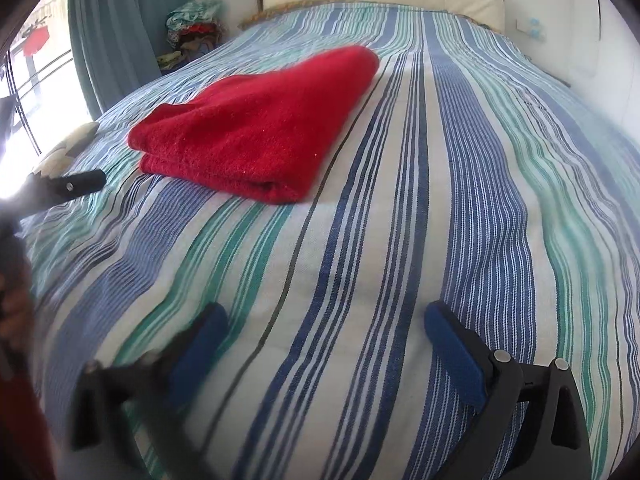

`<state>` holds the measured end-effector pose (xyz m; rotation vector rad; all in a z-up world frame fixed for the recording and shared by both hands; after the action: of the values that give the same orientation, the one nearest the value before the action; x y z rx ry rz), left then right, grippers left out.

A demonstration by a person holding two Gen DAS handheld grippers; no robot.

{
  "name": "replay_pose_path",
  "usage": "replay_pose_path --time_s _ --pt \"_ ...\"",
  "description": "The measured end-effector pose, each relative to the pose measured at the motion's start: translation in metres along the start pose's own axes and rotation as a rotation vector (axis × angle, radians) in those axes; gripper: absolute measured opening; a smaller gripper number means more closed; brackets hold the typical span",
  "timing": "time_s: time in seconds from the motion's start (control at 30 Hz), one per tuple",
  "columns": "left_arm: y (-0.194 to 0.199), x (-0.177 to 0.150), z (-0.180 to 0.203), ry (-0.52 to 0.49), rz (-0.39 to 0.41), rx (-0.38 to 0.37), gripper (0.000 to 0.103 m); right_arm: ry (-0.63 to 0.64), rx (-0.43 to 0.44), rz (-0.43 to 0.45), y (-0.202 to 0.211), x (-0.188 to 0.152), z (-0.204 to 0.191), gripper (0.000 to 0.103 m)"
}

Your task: Fold small clothes

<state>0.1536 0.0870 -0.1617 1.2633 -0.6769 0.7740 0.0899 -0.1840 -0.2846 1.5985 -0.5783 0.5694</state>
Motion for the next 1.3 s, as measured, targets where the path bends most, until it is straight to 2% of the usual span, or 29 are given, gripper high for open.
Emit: replay_pose_path --time_s 0.07,0.17,0.3,0.33,0.47,0.53,0.57,0.6,0.63,0.67,0.73,0.77,0.8,0.83,0.9,0.97,1.07,1.2,1.3 --pt "-0.007 0.019 0.016 0.02 0.007 -0.064 0.102 0.0 0.002 0.0 0.0 0.0 0.0 0.1" --pt "-0.051 0.028 0.033 0.001 -0.104 -0.112 0.102 0.002 0.004 -0.001 -0.001 0.0 -0.001 0.101" --pt "-0.117 0.002 0.016 0.003 -0.309 -0.025 0.101 -0.01 0.019 -0.032 0.002 0.004 -0.001 0.1" --pt "-0.126 -0.007 0.012 0.02 -0.356 -0.035 0.101 -0.025 0.035 -0.037 0.006 0.009 -0.001 0.1" --pt "-0.131 -0.006 0.01 0.066 -0.358 -0.095 0.101 -0.154 0.141 0.082 0.026 0.061 0.006 0.099" --pt "-0.128 -0.002 0.025 0.12 -0.368 -0.187 0.1 -0.225 0.209 0.103 0.016 0.093 0.01 0.099" --pt "-0.126 0.0 0.034 0.159 -0.371 -0.252 0.094 -0.27 0.25 0.095 0.004 0.107 0.012 0.099" --pt "-0.127 -0.001 0.042 0.193 -0.386 -0.304 0.078 -0.321 0.294 0.077 -0.011 0.118 0.013 0.099" --pt "-0.131 -0.008 0.044 0.216 -0.424 -0.316 0.072 -0.373 0.326 0.057 -0.028 0.127 0.014 0.099" --pt "-0.136 -0.014 0.042 0.227 -0.445 -0.296 0.065 -0.419 0.347 0.031 -0.046 0.131 0.015 0.097" --pt "-0.138 -0.015 0.033 0.271 -0.432 -0.287 0.048 -0.522 0.397 -0.042 -0.08 0.129 0.012 0.085" --pt "-0.137 -0.014 0.028 0.319 -0.44 -0.3 0.033 -0.564 0.43 -0.08 -0.093 0.123 0.007 0.075" --pt "-0.135 -0.013 0.025 0.364 -0.45 -0.322 0.026 -0.577 0.45 -0.096 -0.1 0.12 0.001 0.052" --pt "-0.132 -0.009 0.024 0.382 -0.457 -0.337 0.024 -0.564 0.45 -0.102 -0.103 0.118 -0.004 0.038" --pt "-0.127 0.006 0.026 0.356 -0.45 -0.348 0.022 -0.546 0.426 -0.114 -0.102 0.121 -0.009 0.033" --pt "-0.12 0.033 0.034 0.319 -0.416 -0.355 0.022 -0.486 0.412 -0.094 -0.094 0.139 -0.014 0.031" --pt "-0.108 0.088 0.043 0.288 -0.33 -0.376 0.022 -0.402 0.392 -0.028 -0.076 0.186 -0.018 0.03" --pt "-0.087 0.16 0.046 0.271 -0.212 -0.421 0.022 -0.355 0.417 0.083 -0.047 0.264 -0.02 0.029" --pt "-0.077 0.185 0.046 0.245 -0.163 -0.428 0.022 -0.311 0.445 0.162 -0.024 0.305 -0.025 0.029"
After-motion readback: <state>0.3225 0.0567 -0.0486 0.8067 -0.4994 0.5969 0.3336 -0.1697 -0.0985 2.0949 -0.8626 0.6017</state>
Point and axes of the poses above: each gripper's, at about its wrist camera, not at the fingertips, and y roughly against the way its jaws point, z to its right, x to its top, the point moved 10 cm from there along -y, roughly the way its jaws point, and after that the axes turned 5 degrees about z, right-handed, at the moved point
